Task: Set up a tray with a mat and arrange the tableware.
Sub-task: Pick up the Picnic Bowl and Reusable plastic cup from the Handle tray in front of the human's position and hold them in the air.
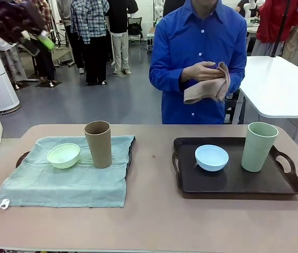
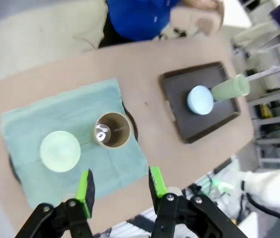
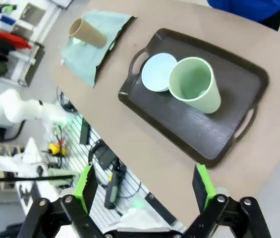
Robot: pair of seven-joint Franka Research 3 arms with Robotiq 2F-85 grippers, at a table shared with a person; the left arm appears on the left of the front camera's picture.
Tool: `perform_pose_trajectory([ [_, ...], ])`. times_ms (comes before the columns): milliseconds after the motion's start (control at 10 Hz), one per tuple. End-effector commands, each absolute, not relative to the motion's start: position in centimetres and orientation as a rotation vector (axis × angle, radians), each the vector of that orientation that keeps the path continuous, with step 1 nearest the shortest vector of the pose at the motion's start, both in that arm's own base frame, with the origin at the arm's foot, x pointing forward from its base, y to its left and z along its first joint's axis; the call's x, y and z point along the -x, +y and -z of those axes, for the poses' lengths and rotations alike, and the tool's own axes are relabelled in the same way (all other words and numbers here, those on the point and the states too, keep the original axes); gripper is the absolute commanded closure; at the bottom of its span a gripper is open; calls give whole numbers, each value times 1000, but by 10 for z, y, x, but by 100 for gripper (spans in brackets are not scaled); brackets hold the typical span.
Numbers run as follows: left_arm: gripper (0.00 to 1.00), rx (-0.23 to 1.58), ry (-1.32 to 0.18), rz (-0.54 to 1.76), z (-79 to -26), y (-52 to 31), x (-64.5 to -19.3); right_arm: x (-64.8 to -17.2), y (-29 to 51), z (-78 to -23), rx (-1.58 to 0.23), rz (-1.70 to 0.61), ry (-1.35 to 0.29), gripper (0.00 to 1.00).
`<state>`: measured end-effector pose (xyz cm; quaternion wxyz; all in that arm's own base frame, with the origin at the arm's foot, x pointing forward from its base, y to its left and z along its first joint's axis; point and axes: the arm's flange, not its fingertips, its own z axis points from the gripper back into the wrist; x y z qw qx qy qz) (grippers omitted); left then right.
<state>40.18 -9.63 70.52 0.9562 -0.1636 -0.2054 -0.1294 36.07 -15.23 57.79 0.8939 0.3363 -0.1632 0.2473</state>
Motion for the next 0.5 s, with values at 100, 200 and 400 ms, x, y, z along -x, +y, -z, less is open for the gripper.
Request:
perform_pose_trajectory([
  [100,41,324,-287,317,-686,-174,-412,-359,-170,-567,-922,-658,-240,0],
  [200,41,282,-400,292,-697,-132,-406,-363,-151,-572,-713,-570,-319,0],
  [400,41,282,-400,292,-697,-132,-406,-363,-151,-572,-713,-570,-319,0],
])
